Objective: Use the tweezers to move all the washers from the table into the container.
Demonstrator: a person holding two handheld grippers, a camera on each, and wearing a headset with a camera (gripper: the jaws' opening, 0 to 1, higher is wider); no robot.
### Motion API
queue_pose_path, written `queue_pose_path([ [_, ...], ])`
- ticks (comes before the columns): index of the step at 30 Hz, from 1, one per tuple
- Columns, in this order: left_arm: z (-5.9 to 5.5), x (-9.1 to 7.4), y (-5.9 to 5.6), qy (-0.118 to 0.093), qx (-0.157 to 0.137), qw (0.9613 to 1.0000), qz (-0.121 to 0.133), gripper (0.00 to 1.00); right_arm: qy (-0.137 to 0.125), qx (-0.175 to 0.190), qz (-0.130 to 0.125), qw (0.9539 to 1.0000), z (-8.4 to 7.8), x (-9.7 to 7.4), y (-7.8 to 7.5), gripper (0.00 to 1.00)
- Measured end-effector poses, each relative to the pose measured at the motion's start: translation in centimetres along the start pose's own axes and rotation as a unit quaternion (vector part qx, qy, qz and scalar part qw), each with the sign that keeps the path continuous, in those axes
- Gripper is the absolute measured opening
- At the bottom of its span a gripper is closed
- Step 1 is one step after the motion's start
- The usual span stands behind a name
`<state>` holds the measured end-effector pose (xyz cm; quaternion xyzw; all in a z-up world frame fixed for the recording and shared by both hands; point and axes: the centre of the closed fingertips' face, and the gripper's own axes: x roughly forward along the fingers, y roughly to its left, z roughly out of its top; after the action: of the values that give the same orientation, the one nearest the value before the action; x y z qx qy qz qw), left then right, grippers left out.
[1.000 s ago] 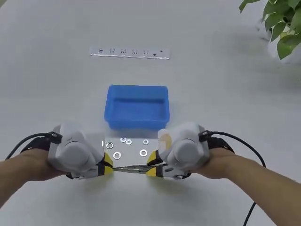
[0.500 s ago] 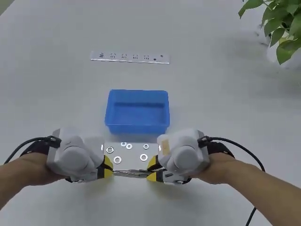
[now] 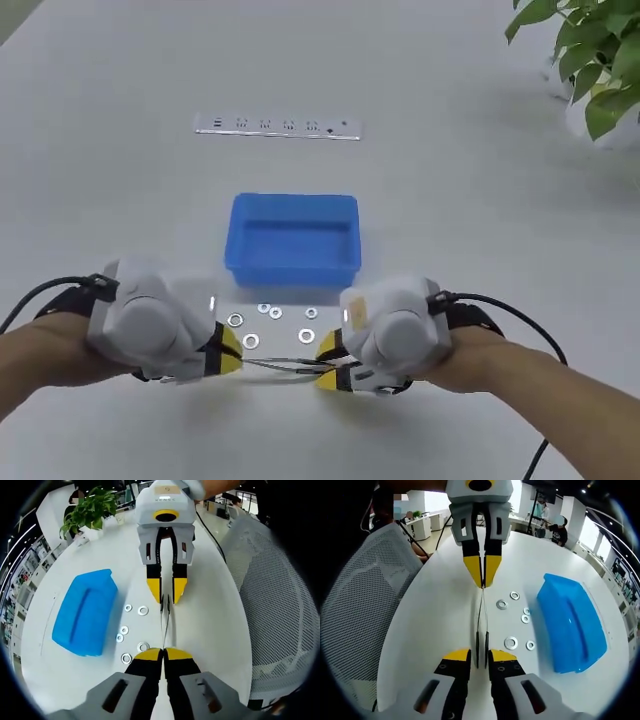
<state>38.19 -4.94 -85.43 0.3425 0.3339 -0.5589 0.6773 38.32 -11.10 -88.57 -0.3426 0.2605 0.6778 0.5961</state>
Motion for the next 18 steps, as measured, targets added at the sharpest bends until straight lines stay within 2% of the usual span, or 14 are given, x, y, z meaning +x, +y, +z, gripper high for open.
queue_pose_path([
  [5, 0.6, -0.3, 0.2, -0.001, 0.008, 1.0, -0.001, 0.06, -0.004, -0.007, -0.009, 0.9999, 0.5, 0.0, -0.4, 0.18],
  [18, 2.4, -1.4, 0.2, -0.008, 0.025, 0.9996, -0.001, 0.06, -0.004, -0.016, -0.003, 0.9999, 1.1, 0.7, -0.2, 0.17],
])
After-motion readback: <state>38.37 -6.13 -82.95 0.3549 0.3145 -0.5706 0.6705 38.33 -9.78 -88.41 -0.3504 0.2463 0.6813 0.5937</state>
